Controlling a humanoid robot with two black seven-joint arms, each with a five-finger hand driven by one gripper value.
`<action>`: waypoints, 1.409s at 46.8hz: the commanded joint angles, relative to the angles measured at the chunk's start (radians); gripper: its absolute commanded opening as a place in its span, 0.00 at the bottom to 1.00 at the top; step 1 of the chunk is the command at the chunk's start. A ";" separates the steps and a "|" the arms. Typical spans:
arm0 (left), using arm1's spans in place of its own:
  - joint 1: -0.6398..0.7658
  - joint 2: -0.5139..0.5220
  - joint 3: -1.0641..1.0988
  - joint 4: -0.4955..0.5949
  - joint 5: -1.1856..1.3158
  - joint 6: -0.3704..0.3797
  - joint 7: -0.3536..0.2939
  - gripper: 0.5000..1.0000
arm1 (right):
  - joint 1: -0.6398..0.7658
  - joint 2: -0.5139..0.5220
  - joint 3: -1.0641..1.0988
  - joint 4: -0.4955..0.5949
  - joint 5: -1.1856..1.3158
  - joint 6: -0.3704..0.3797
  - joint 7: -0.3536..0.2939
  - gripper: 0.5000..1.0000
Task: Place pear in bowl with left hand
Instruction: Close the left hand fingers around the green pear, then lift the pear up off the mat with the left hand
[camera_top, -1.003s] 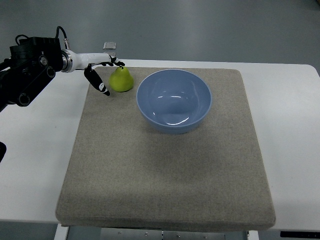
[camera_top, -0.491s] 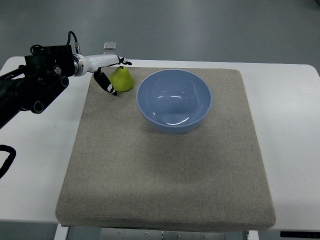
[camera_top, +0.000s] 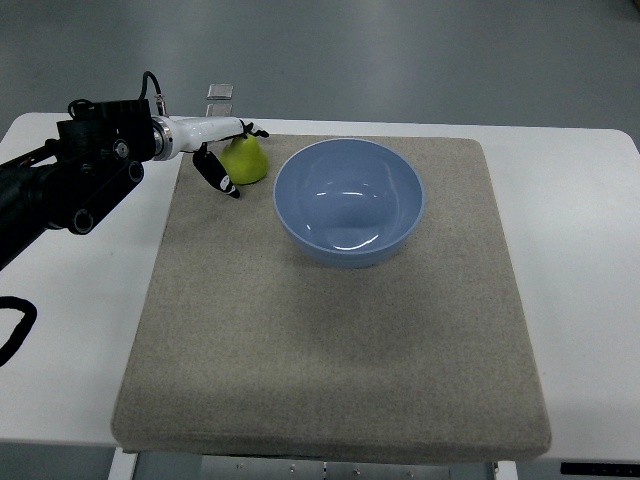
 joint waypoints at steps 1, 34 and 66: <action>0.010 0.000 0.000 0.000 0.000 0.018 0.000 0.95 | 0.000 0.000 0.000 0.000 0.000 0.000 0.000 0.85; 0.012 -0.001 0.068 0.012 -0.004 0.124 -0.001 0.48 | 0.000 0.000 0.000 0.000 0.000 0.000 0.000 0.85; -0.048 0.040 0.065 0.005 -0.021 0.113 -0.001 0.00 | 0.000 0.000 0.000 0.000 0.000 0.000 0.000 0.85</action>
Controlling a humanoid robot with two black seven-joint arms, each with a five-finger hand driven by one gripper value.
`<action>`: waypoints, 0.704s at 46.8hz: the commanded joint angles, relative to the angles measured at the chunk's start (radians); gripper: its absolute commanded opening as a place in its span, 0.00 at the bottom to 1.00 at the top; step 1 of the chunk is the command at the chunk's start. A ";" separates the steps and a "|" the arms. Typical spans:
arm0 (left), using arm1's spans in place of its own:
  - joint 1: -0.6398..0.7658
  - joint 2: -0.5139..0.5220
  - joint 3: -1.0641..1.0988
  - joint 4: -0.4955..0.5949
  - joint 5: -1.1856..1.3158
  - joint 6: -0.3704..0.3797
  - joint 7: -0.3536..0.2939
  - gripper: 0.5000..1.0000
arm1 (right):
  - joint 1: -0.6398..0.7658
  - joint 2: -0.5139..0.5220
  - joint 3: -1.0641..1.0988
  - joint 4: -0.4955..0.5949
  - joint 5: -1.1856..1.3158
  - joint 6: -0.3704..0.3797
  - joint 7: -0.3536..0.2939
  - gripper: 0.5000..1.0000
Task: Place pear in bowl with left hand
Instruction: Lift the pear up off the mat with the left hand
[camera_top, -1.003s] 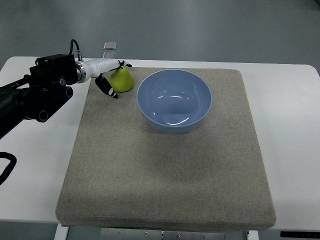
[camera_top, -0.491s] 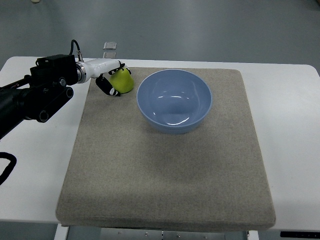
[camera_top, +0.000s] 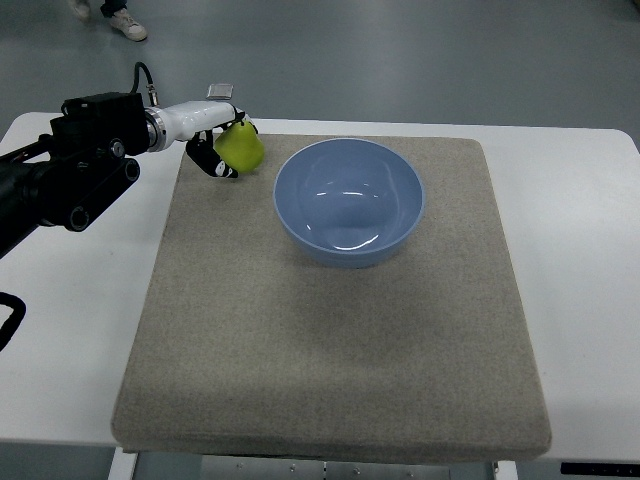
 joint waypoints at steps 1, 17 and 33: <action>-0.015 0.006 -0.004 0.000 -0.005 -0.001 0.000 0.00 | 0.000 0.000 0.000 0.000 0.000 0.000 0.000 0.85; -0.075 0.101 -0.017 -0.088 -0.080 -0.057 -0.002 0.00 | -0.002 0.000 0.000 0.000 0.000 0.000 0.000 0.85; -0.098 0.233 -0.010 -0.324 -0.163 -0.145 -0.002 0.00 | 0.000 0.000 0.000 0.000 0.000 0.000 0.000 0.85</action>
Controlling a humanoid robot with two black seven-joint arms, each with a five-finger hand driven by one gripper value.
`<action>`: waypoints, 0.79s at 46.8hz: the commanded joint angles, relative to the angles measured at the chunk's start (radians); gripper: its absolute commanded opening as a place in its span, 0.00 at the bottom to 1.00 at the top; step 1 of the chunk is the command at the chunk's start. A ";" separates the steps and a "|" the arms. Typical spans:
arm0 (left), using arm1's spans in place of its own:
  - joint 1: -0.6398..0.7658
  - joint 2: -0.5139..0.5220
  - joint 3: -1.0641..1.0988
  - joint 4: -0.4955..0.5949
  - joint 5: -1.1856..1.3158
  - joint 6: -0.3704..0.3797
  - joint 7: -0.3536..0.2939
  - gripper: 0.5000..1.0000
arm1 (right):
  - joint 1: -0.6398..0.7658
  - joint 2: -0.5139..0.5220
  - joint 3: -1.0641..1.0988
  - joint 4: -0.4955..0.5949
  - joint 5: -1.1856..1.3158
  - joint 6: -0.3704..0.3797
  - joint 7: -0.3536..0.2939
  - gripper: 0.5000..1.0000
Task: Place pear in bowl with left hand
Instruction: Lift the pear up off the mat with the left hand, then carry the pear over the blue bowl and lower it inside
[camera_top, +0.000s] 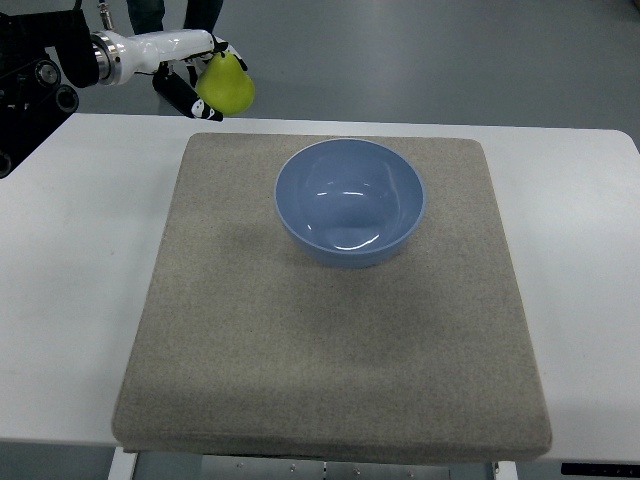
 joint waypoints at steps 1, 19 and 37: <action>-0.003 0.024 0.001 -0.061 -0.011 -0.013 0.000 0.00 | 0.000 0.000 0.000 0.000 0.000 0.000 0.000 0.85; -0.034 0.088 0.008 -0.238 -0.077 -0.158 -0.008 0.00 | 0.000 0.000 0.000 0.000 0.000 0.000 0.000 0.85; 0.029 0.090 0.011 -0.379 -0.080 -0.174 -0.008 0.00 | 0.000 0.000 0.000 0.000 0.000 0.000 0.000 0.85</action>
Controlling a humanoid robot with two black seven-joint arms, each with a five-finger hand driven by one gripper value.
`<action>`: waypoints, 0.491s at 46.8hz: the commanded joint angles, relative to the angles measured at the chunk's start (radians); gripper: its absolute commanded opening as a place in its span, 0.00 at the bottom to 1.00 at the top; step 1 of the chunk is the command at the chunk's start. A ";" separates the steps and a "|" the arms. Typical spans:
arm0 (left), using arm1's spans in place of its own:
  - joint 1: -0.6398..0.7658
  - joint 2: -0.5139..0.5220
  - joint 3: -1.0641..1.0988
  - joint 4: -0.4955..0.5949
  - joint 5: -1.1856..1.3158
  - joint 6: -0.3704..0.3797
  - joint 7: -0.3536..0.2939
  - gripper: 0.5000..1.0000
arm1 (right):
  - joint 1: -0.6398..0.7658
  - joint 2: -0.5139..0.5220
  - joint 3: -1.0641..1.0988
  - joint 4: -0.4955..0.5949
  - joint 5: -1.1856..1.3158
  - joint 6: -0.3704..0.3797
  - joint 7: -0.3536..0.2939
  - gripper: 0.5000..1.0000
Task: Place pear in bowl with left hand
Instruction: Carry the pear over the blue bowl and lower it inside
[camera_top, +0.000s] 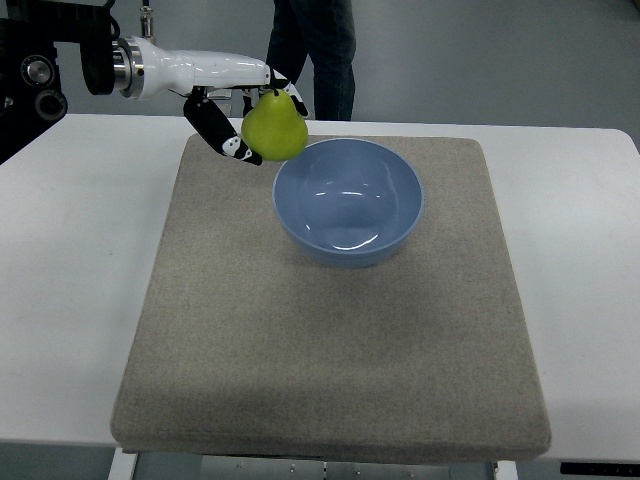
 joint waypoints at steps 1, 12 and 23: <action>0.023 -0.013 0.001 -0.009 0.002 0.001 0.000 0.00 | 0.000 0.000 0.000 0.000 0.000 0.000 0.000 0.85; 0.041 -0.073 0.001 -0.006 0.014 0.006 0.003 0.00 | 0.000 0.000 0.000 0.000 0.000 0.000 0.000 0.85; 0.067 -0.142 0.001 0.039 0.015 0.013 0.003 0.00 | 0.000 0.000 0.000 0.000 0.000 0.000 0.000 0.85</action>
